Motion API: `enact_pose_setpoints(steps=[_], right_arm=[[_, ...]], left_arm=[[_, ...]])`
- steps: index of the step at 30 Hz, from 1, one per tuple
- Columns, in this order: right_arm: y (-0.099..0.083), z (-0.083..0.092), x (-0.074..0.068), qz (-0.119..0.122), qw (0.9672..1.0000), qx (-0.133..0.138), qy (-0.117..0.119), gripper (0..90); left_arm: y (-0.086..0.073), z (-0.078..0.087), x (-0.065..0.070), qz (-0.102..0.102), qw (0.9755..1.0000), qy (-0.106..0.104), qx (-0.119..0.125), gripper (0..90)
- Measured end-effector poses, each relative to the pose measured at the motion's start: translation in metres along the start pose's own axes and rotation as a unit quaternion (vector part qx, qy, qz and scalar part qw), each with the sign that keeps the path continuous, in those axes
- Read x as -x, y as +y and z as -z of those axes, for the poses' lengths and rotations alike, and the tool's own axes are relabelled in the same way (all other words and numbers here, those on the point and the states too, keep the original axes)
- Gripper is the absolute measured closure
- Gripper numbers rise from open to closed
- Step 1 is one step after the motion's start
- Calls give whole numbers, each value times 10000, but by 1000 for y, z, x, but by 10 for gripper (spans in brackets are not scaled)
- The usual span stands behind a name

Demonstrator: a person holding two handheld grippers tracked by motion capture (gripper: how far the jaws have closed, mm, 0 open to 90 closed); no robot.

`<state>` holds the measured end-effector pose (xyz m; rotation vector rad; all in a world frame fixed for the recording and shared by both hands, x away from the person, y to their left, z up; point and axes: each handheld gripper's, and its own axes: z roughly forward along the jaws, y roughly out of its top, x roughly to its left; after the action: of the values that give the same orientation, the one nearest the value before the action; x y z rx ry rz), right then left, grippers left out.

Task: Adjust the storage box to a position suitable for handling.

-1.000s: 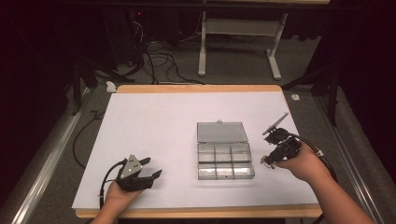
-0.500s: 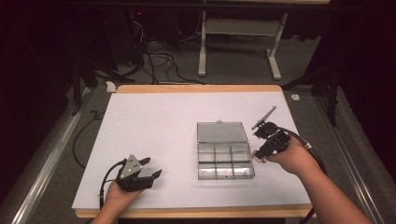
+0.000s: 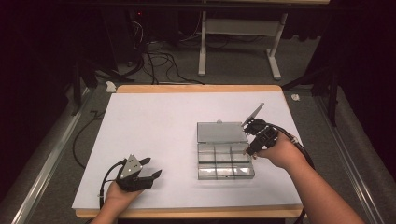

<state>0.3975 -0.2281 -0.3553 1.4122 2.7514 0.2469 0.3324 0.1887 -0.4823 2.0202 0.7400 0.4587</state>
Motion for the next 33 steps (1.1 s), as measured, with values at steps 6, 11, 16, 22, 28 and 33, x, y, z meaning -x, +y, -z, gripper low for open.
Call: enact_pose_setpoints(steps=[6, 11, 16, 22, 28, 33], right_arm=[[6, -10, 1, -19, 10000, -51, 61, 800], [9, -21, 3, -21, 9999, -135, 71, 800], [13, -28, 5, 9, 9998, -146, 97, 800], [18, -35, 4, -38, 9997, -215, 113, 800], [23, -42, 6, 72, 9996, -231, 120, 800], [26, -49, 6, 88, 9995, -260, 126, 800]], left_arm=[[0, 0, 0, 1, 10000, -3, 1, 347], [0, 0, 0, 8, 10000, -1, 7, 347], [0, 0, 0, 12, 10000, -4, 7, 347], [0, 0, 0, 11, 10000, -6, 13, 347], [0, 1, -1, 12, 10000, -9, 4, 347], [0, 1, -1, 12, 10000, -10, 5, 347]])
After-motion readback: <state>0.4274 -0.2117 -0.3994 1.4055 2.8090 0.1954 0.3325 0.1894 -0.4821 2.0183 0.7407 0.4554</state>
